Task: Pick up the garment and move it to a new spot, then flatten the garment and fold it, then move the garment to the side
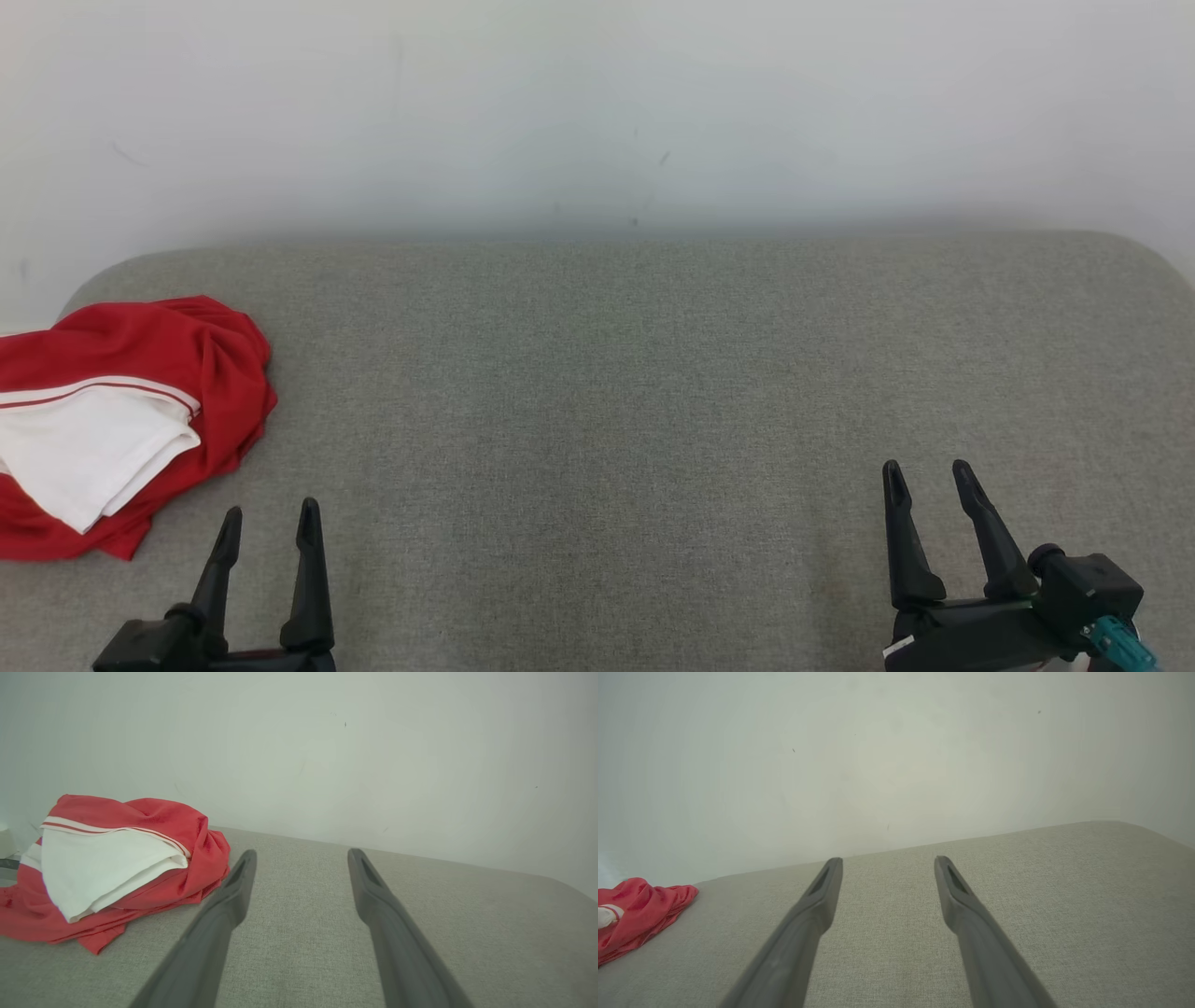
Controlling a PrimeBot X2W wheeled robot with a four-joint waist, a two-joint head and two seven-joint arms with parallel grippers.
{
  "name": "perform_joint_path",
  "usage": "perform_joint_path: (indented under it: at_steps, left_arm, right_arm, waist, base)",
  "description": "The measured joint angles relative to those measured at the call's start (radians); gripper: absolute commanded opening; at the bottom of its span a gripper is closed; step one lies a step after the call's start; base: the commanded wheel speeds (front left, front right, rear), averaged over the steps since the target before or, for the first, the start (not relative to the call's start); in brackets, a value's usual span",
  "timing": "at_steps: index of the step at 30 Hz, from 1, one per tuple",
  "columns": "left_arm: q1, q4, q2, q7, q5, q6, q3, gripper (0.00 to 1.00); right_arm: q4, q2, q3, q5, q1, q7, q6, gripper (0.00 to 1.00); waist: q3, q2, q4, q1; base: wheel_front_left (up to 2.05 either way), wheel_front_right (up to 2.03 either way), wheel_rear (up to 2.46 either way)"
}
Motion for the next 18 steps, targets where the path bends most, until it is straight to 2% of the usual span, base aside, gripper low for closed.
perform_joint_path:
  at_steps: [18]
  left_arm:
    - [0.006,0.0,-0.005,-0.037,0.097,-0.007,0.025,1.0]
  right_arm:
    - [-0.01,-0.001,-0.001,-0.128,0.004,-0.035,0.0,1.0]
  waist:
    - [0.002,0.0,-0.001,0.0]
  base:
    - [0.0,0.0,0.0]
